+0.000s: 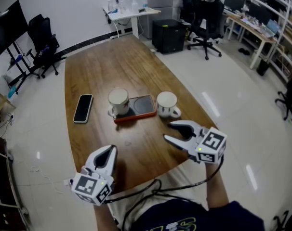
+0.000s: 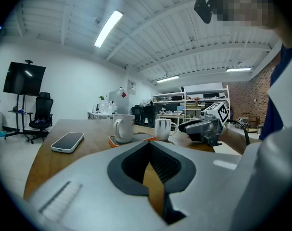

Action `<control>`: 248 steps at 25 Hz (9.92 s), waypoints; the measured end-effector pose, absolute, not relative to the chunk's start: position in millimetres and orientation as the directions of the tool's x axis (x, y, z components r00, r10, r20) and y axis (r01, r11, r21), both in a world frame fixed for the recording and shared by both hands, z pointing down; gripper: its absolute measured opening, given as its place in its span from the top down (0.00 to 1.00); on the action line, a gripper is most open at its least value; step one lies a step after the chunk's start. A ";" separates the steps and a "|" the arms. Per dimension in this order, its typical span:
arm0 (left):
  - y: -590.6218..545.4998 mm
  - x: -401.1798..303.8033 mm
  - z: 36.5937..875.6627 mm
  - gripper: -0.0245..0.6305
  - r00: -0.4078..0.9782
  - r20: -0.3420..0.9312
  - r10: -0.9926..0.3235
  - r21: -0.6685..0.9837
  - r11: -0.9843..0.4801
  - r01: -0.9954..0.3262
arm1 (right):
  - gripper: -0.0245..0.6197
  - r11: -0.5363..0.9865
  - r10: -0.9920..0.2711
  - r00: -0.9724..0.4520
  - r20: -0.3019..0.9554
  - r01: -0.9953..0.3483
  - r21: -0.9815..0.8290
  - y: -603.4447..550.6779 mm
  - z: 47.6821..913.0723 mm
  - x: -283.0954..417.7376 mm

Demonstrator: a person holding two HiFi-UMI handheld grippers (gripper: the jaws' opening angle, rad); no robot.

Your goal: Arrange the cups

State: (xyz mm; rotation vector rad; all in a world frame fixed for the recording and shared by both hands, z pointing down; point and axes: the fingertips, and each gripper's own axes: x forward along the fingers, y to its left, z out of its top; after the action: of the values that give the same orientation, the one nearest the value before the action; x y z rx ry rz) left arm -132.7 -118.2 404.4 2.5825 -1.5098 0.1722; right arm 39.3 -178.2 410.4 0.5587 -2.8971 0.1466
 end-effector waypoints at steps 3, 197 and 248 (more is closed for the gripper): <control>-117.9 -132.5 403.6 0.96 0.488 0.173 -0.855 0.067 -0.484 -0.872 | 0.69 0.913 -0.378 -0.898 0.225 -0.401 -0.067 -181.3 411.5 44.9; -119.9 -130.7 404.9 0.96 0.489 0.176 -0.855 0.054 -0.487 -0.872 | 0.94 0.990 -0.116 -0.977 0.181 -0.129 -0.061 -146.4 407.0 -78.5; -124.1 -127.2 413.0 0.96 0.505 0.175 -0.845 0.075 -0.500 -0.863 | 0.94 0.989 -0.115 -0.976 0.183 -0.131 -0.075 -147.9 412.9 -77.9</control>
State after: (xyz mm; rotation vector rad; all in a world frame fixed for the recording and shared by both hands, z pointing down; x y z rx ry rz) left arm -127.2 -124.1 413.0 2.5898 -1.4814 0.1721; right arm -77.9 -147.9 412.9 0.1841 -2.9535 0.1293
